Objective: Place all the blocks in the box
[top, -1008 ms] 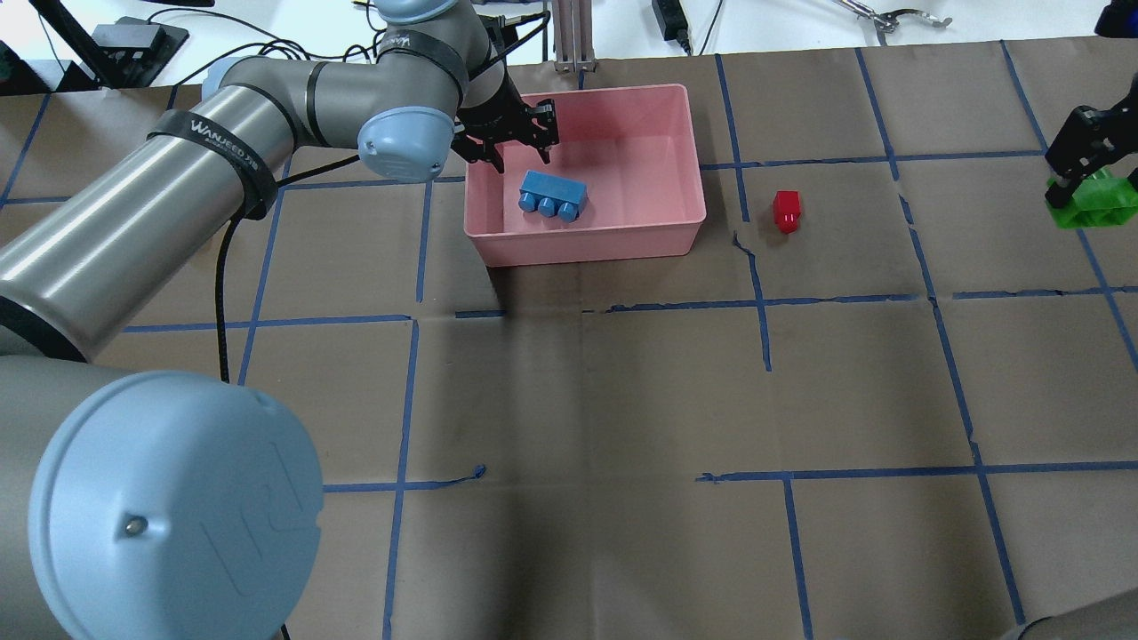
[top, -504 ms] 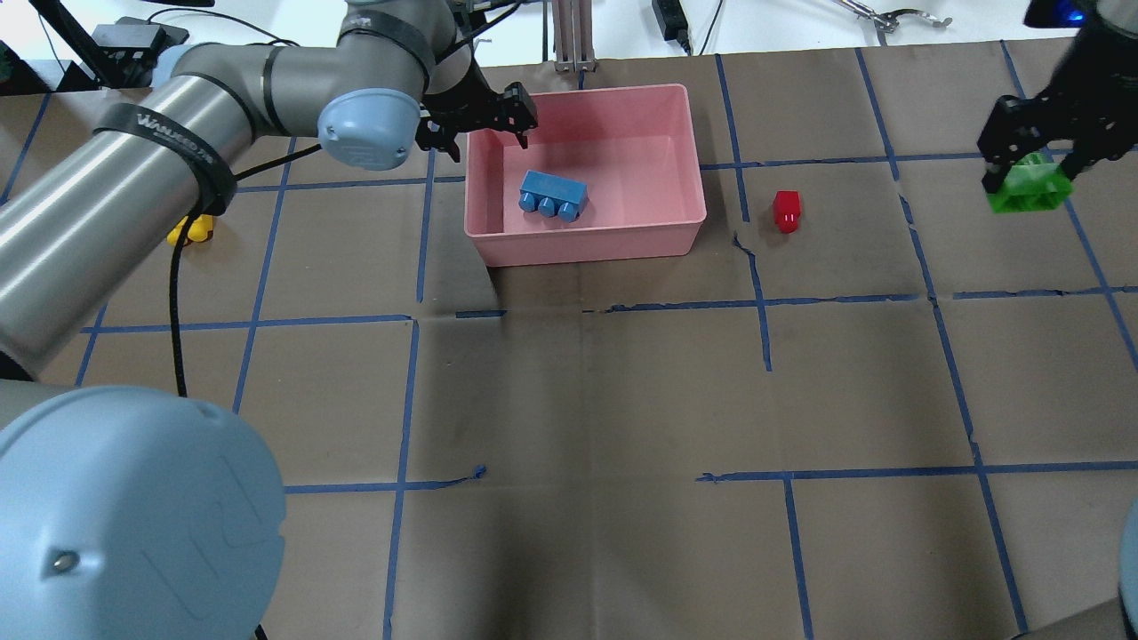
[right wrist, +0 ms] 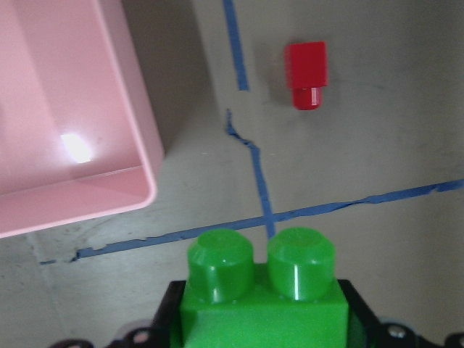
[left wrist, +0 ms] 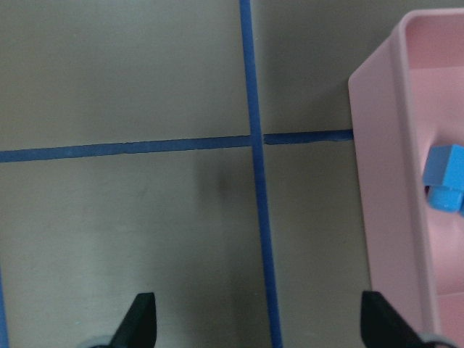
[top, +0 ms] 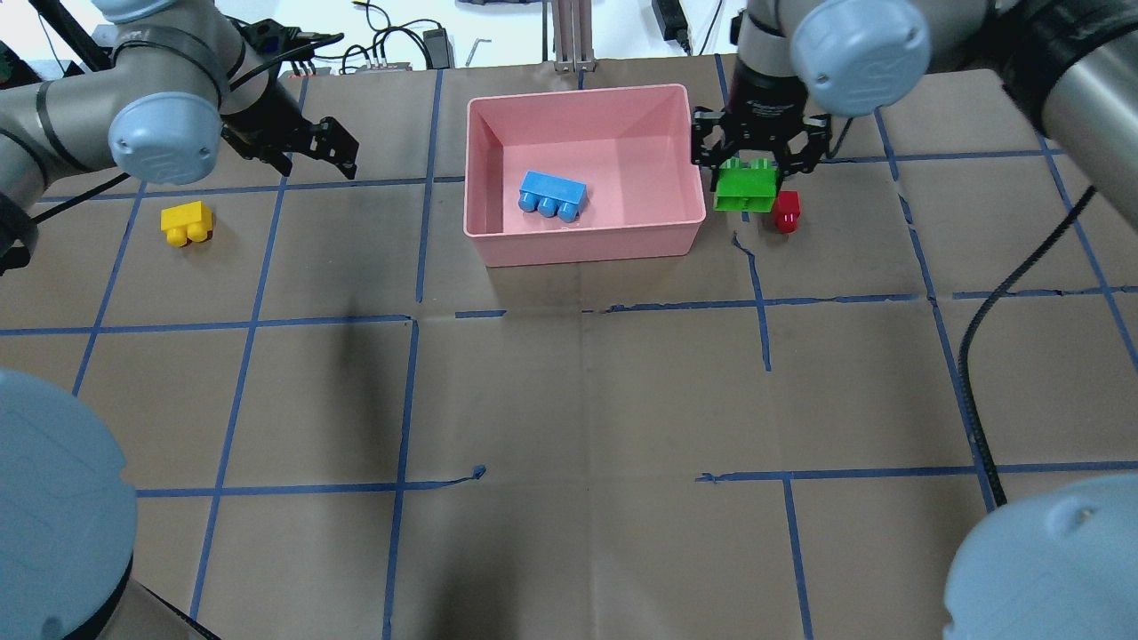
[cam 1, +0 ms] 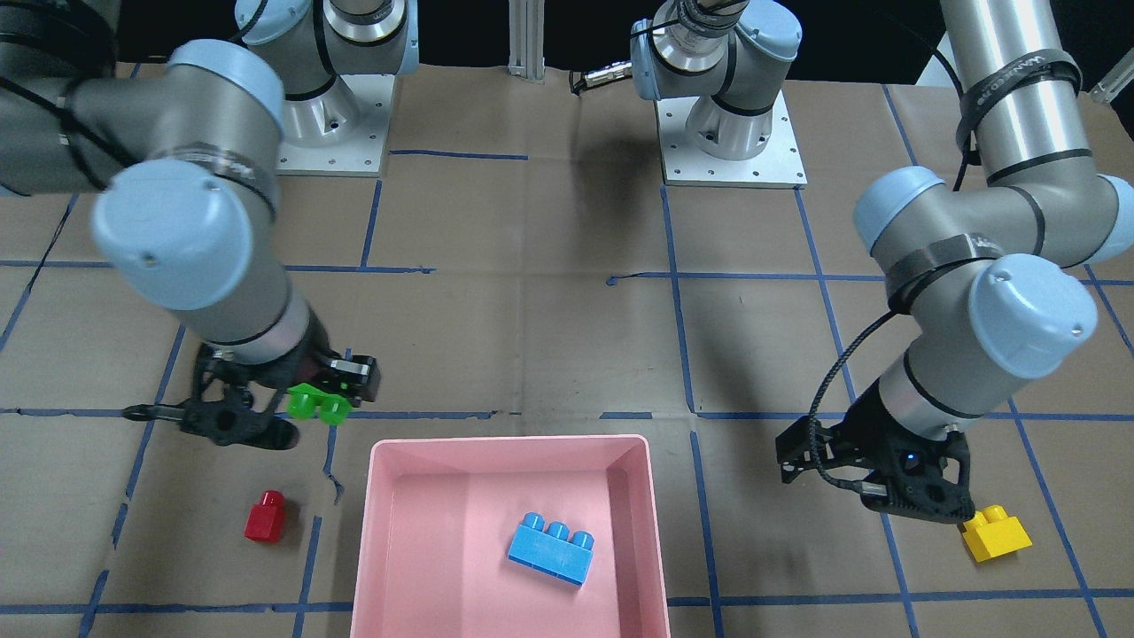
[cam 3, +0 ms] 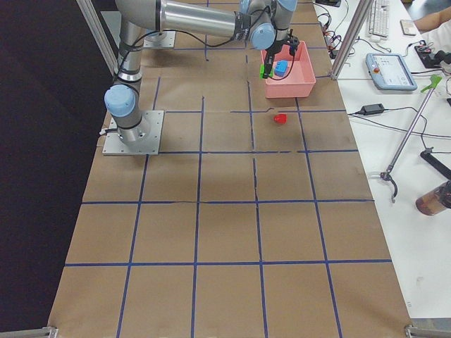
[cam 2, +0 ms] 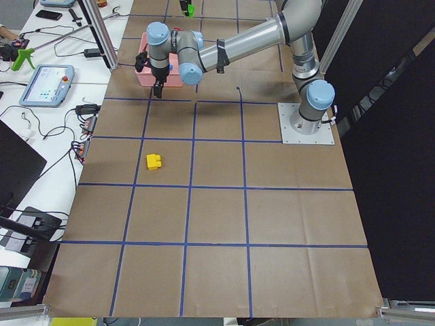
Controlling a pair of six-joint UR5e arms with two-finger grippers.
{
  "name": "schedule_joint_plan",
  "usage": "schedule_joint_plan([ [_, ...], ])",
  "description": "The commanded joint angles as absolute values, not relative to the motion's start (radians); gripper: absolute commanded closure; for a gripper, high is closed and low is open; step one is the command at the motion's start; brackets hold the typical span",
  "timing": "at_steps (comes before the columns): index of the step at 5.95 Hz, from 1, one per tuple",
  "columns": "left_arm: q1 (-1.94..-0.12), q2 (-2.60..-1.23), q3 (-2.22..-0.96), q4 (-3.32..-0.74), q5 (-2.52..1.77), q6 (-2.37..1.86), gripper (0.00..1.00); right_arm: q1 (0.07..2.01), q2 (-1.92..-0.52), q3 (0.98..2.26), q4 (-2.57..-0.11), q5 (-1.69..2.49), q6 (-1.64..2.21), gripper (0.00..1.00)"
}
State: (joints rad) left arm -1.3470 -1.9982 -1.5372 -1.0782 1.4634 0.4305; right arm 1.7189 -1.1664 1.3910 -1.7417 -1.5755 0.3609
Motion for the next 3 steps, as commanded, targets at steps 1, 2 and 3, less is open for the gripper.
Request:
schedule_joint_plan([
  [1,-1.178,-1.991,-1.585,-1.068,1.453,0.87,0.01,1.825,-1.064,1.3,-1.824,-1.516,0.473,0.55],
  [2,-1.129,-2.017,-1.554,-1.06,1.444,1.017,0.01,1.825,-0.966,1.169,-1.825,-1.51,0.419,0.55],
  [3,-1.111,-2.048,-1.542,-1.011,1.443,1.151,0.01,1.822,-0.869,1.049,-1.83,-1.512,0.343,0.55],
])
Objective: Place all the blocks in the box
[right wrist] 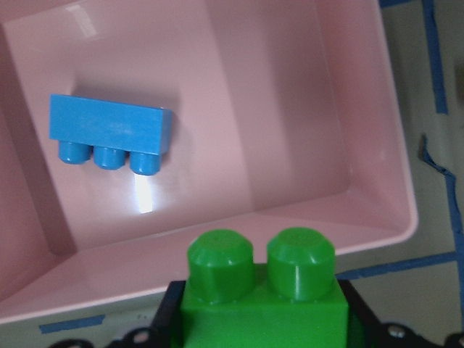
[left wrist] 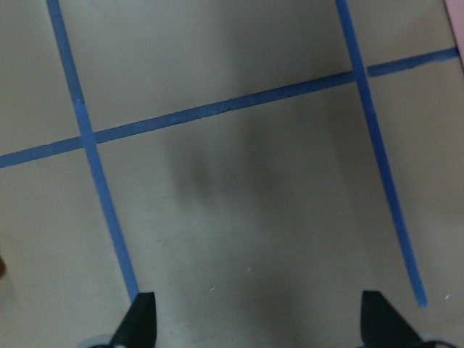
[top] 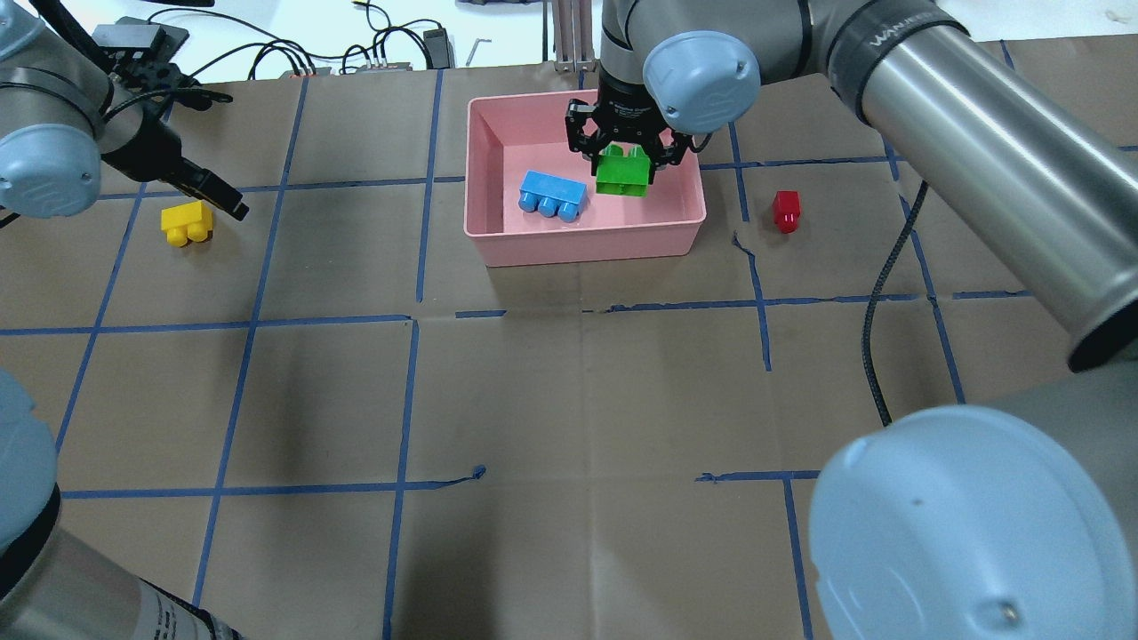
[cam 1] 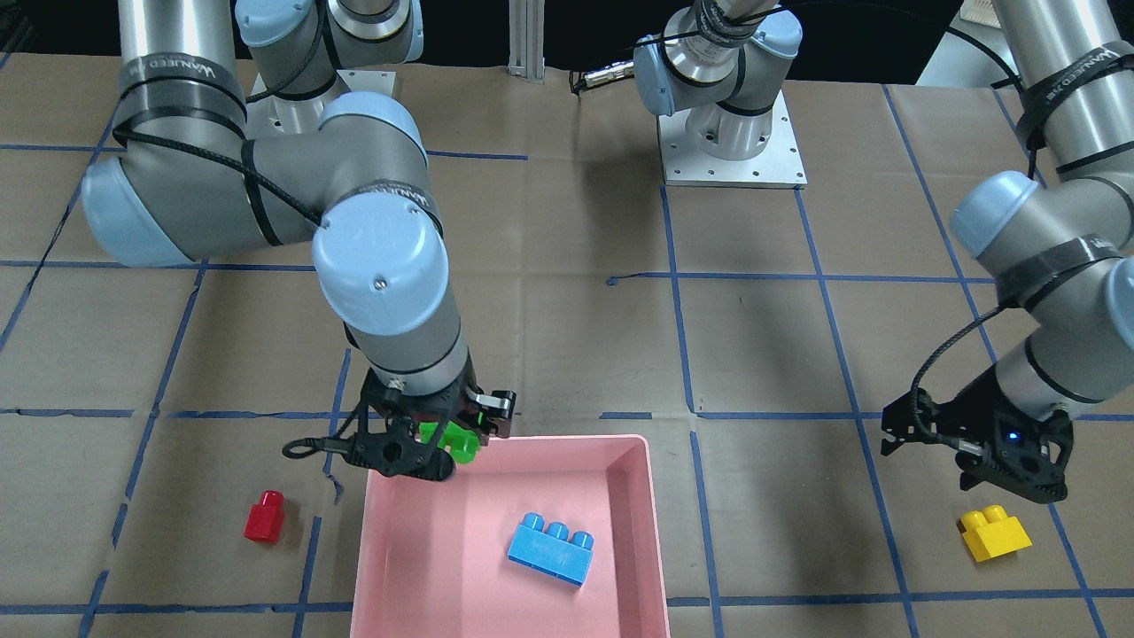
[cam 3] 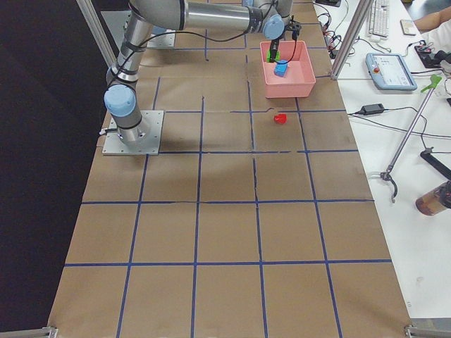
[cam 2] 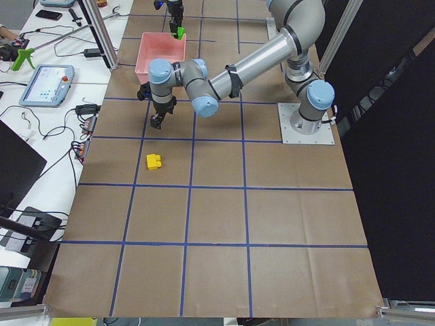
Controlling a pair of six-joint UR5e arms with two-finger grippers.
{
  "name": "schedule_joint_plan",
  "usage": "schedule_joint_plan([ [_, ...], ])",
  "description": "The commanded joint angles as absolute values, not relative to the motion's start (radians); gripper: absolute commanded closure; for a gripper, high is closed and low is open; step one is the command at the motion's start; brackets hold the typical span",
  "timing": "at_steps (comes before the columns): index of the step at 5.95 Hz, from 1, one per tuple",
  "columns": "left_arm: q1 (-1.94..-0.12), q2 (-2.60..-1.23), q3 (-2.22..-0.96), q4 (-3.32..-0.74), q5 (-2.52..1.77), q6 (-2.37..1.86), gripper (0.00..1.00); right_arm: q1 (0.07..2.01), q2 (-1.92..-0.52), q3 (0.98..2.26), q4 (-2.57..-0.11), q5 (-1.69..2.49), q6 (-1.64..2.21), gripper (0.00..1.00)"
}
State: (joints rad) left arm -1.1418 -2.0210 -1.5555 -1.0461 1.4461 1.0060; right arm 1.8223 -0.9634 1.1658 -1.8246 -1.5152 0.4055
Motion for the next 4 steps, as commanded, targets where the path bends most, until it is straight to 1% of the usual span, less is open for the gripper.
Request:
schedule_joint_plan([
  [1,-1.094,-2.092,-1.504,-0.99,1.445,1.21,0.01,1.821,-0.804,0.993,-1.83,-1.513,0.321,0.54],
  [2,-1.068,-2.136,-1.452,-1.002,1.453,1.282,0.06,1.821,-0.793,0.997,-1.832,-1.511,0.324,0.38],
  [3,-1.056,-2.207,-1.403,-0.99,1.453,1.361,0.06,1.821,-0.792,1.005,-1.856,-1.509,0.327,0.01],
  [4,-1.055,-2.241,-1.387,-0.989,1.463,1.383,0.05,1.815,-0.799,1.003,-1.853,-1.509,0.324,0.0],
])
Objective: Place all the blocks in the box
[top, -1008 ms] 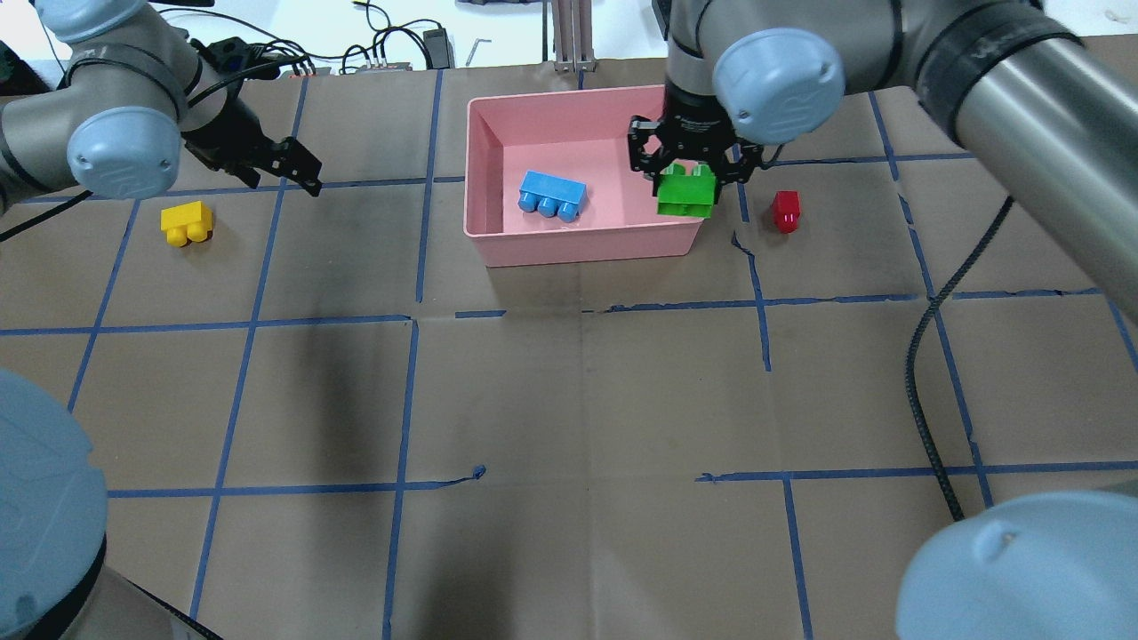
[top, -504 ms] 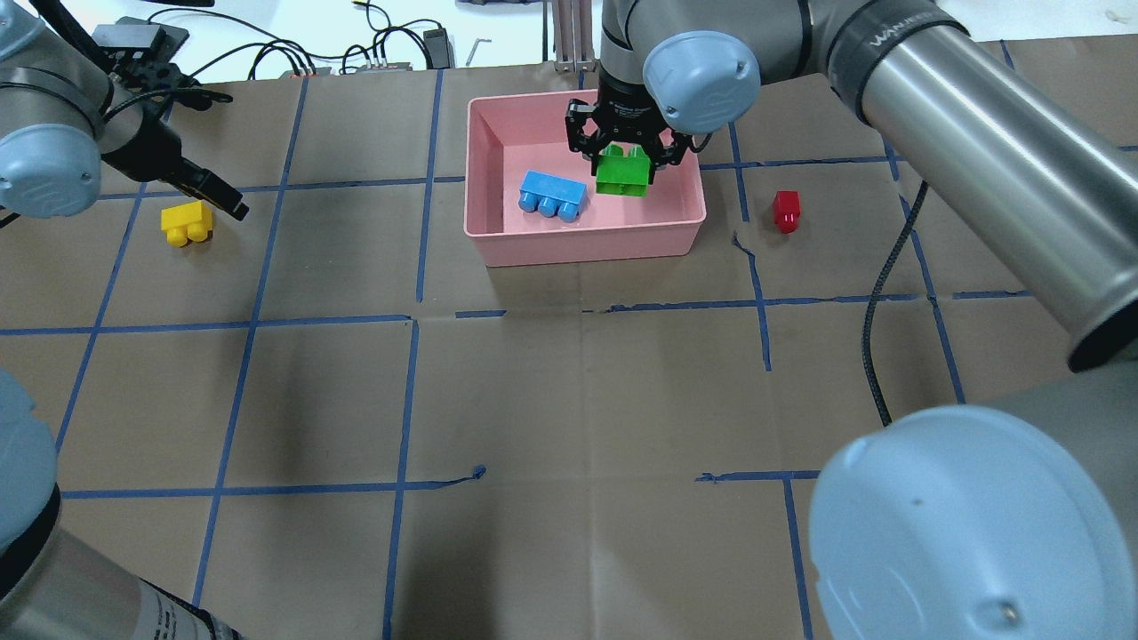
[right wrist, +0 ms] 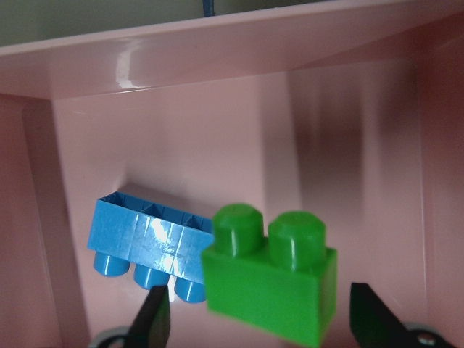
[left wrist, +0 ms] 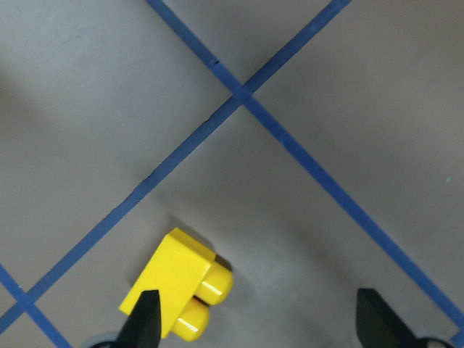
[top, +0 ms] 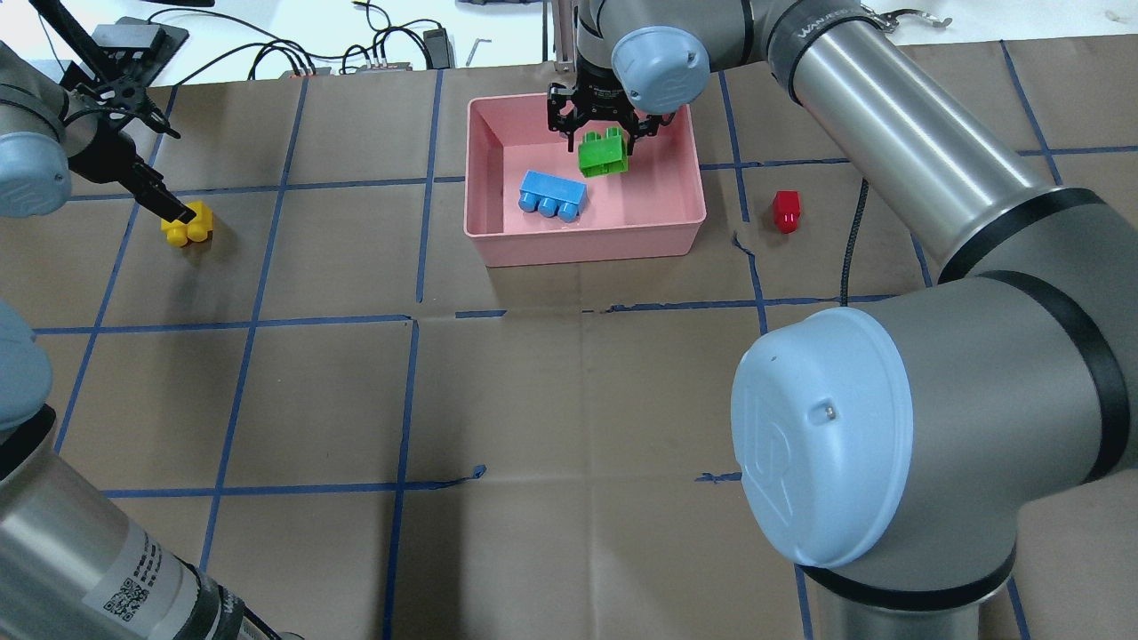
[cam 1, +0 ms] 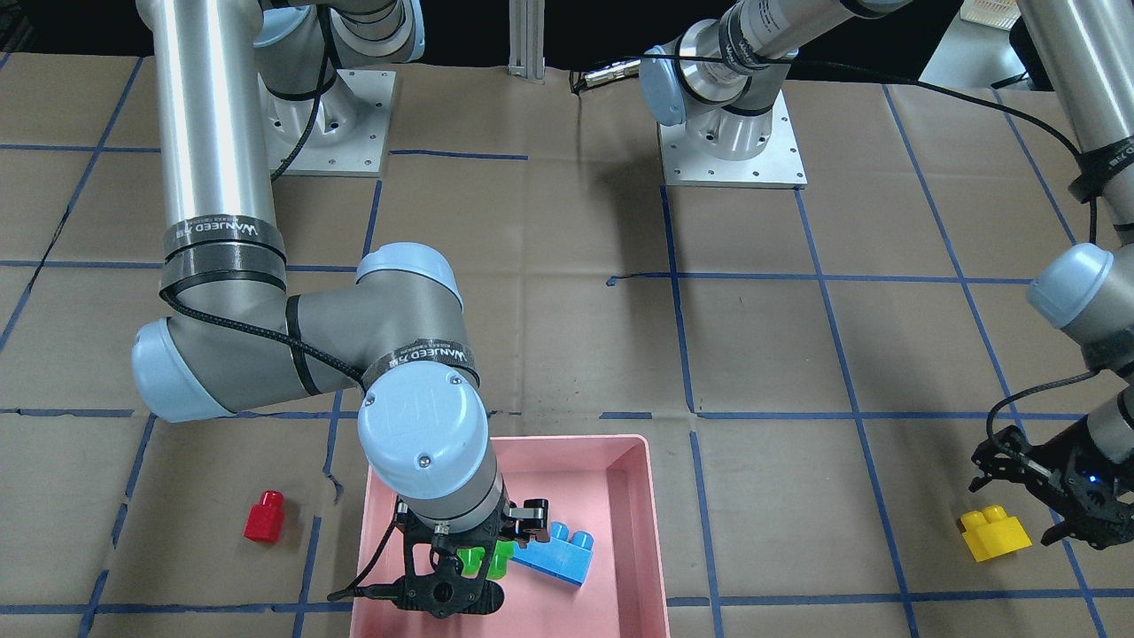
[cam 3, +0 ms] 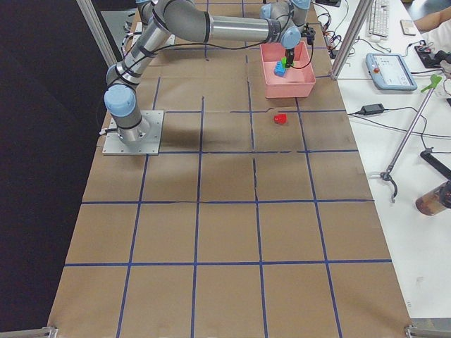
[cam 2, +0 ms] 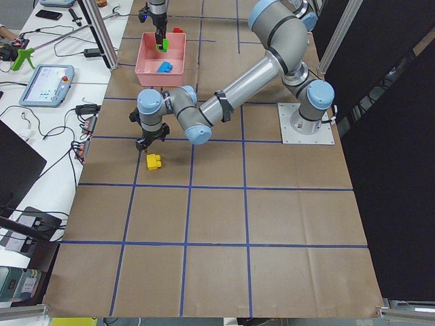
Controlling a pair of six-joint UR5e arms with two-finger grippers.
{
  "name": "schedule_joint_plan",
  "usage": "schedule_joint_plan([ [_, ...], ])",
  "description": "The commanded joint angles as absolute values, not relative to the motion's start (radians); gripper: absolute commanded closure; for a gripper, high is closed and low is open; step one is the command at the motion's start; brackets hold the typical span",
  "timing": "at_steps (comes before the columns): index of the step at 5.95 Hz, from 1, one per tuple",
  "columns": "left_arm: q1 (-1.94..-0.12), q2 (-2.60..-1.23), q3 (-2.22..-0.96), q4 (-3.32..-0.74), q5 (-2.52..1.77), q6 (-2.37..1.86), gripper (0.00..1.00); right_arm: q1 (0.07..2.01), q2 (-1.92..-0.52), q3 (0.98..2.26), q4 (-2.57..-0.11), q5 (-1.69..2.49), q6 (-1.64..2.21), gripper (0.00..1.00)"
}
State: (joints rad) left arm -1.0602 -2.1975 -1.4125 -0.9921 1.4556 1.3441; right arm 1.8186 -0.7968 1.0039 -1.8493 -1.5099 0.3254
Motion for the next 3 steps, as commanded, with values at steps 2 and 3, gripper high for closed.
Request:
schedule_joint_plan([
  [2,-1.054,-2.284,-1.375,-0.988,1.541,1.43,0.04,1.772,-0.871,0.997,-1.794,-1.514,0.31,0.0],
  [3,-1.054,-2.286,-1.374,-0.989,1.572,1.43,0.04,1.714,-0.896,1.006,-1.772,-1.516,0.19,0.0],
])
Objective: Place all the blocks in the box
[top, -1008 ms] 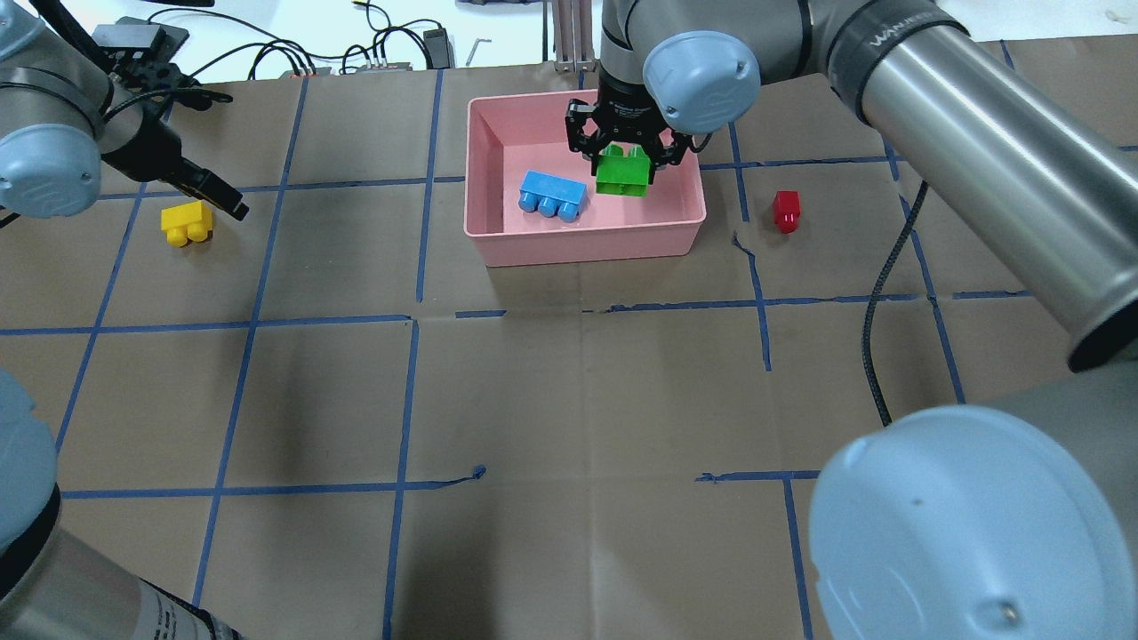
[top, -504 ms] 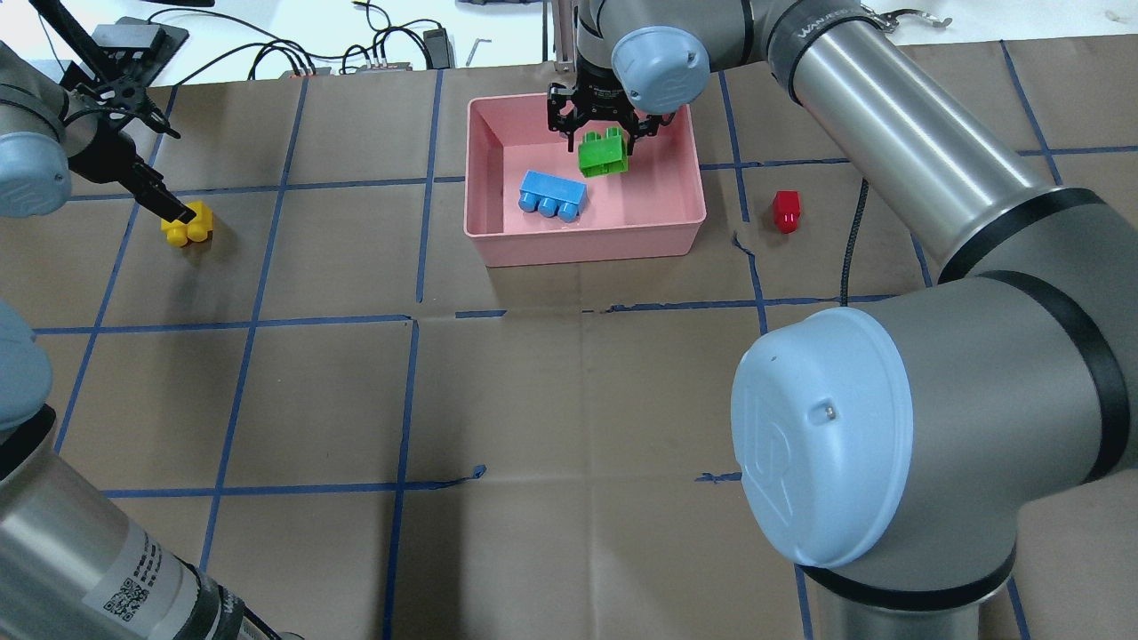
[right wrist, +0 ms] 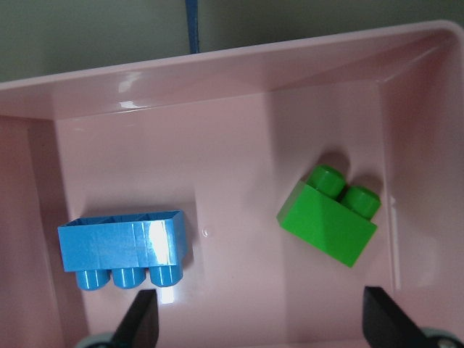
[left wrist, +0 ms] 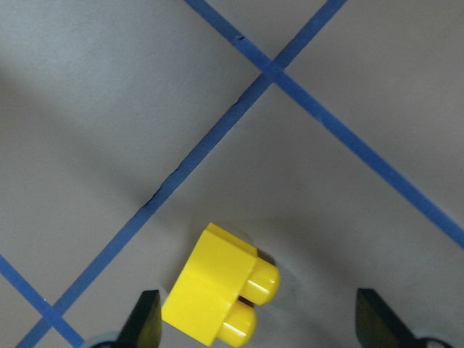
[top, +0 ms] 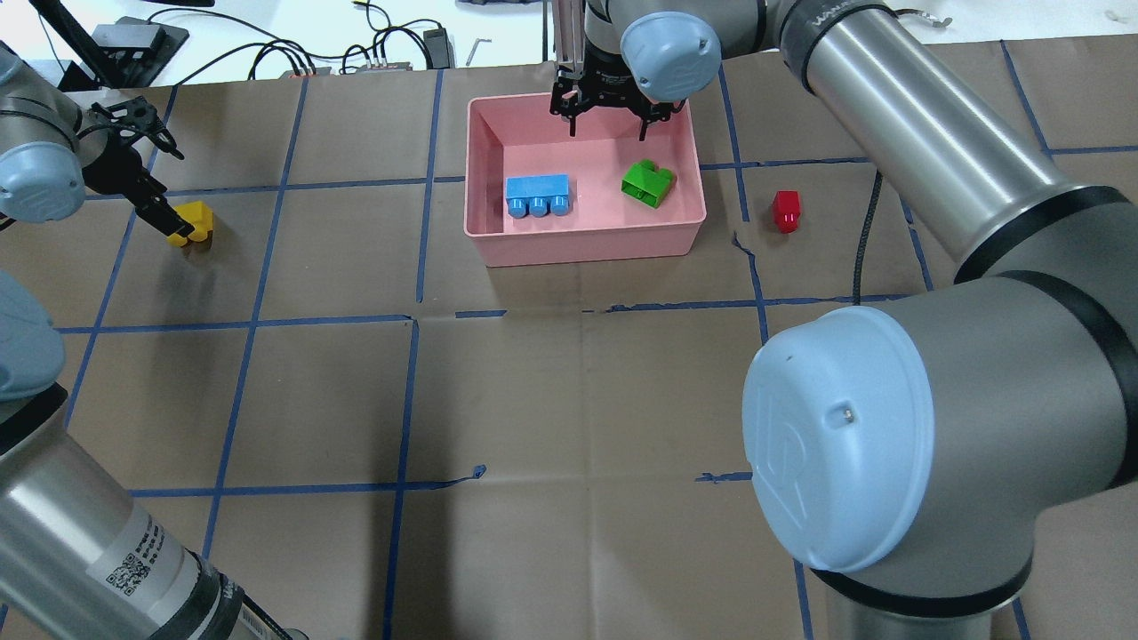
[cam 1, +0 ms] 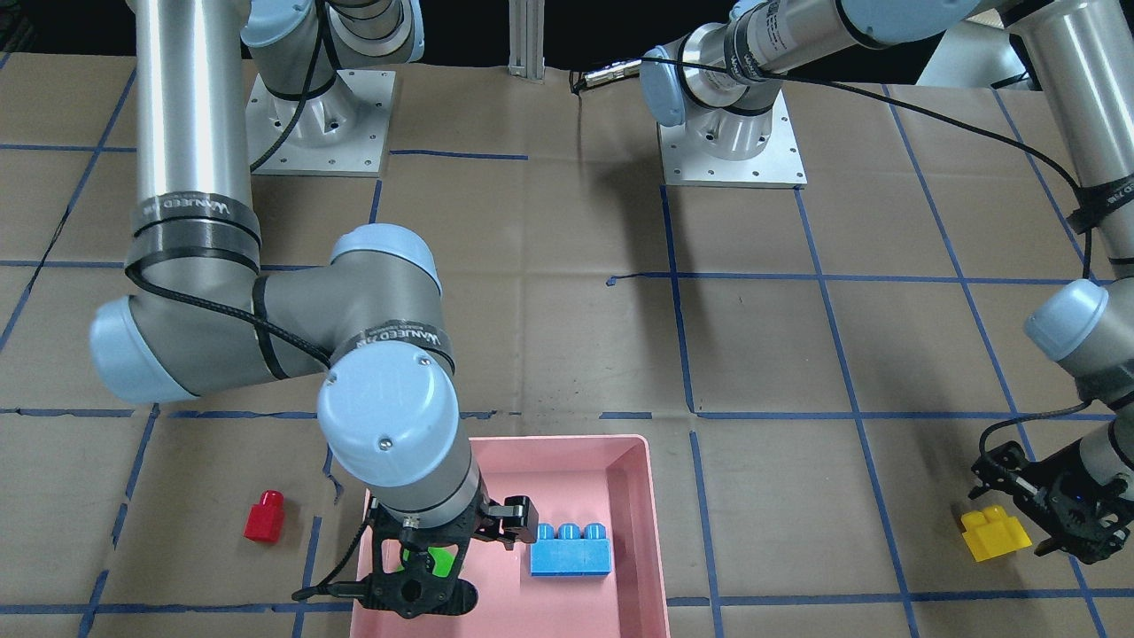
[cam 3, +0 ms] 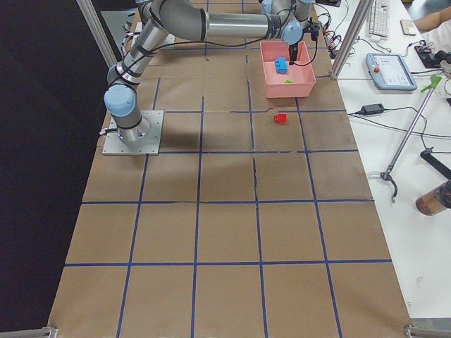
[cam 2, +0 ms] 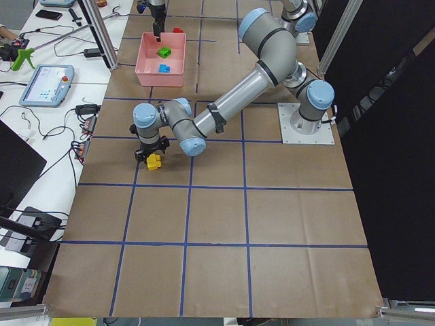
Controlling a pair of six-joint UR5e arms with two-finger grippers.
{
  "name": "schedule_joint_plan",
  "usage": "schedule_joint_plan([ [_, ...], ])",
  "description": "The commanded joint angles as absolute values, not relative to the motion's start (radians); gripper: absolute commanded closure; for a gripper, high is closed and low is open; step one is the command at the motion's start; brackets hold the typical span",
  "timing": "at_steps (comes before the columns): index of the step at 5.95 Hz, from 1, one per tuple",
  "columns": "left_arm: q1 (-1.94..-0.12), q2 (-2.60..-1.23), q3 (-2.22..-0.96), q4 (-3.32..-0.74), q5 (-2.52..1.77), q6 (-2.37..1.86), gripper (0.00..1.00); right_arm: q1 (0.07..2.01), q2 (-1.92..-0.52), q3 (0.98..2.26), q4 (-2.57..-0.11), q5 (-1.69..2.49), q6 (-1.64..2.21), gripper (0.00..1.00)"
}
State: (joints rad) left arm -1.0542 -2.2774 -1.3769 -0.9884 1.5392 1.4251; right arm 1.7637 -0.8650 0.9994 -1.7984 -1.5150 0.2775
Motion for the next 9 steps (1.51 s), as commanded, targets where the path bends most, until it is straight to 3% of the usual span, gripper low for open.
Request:
schedule_joint_plan([
  [1,-1.054,-2.289,-1.371,-0.986,1.574,1.433,0.05,1.651,-0.905,1.006,-1.735,-1.517,0.104,0.0],
  [3,-1.055,-2.319,-1.33,-0.988,1.575,1.45,0.05,1.522,-0.952,1.015,-1.616,-1.525,-0.079,0.01],
  [4,-1.055,-2.33,-1.338,-0.988,1.575,1.448,0.04,1.476,-1.006,1.09,-1.609,-1.525,-0.137,0.01],
  [6,-1.055,-2.335,-1.344,-0.986,1.575,1.448,0.05,1.466,-1.145,1.384,-1.741,-1.534,-0.158,0.01],
  [8,-1.055,-2.339,-1.344,-0.985,1.574,1.453,0.16,1.468,-1.091,1.419,-1.861,-1.591,-0.103,0.01],
  [9,-1.06,-2.345,-1.342,-0.983,1.571,1.451,0.16,1.468,-1.031,1.408,-1.917,-1.591,-0.092,0.01],
])
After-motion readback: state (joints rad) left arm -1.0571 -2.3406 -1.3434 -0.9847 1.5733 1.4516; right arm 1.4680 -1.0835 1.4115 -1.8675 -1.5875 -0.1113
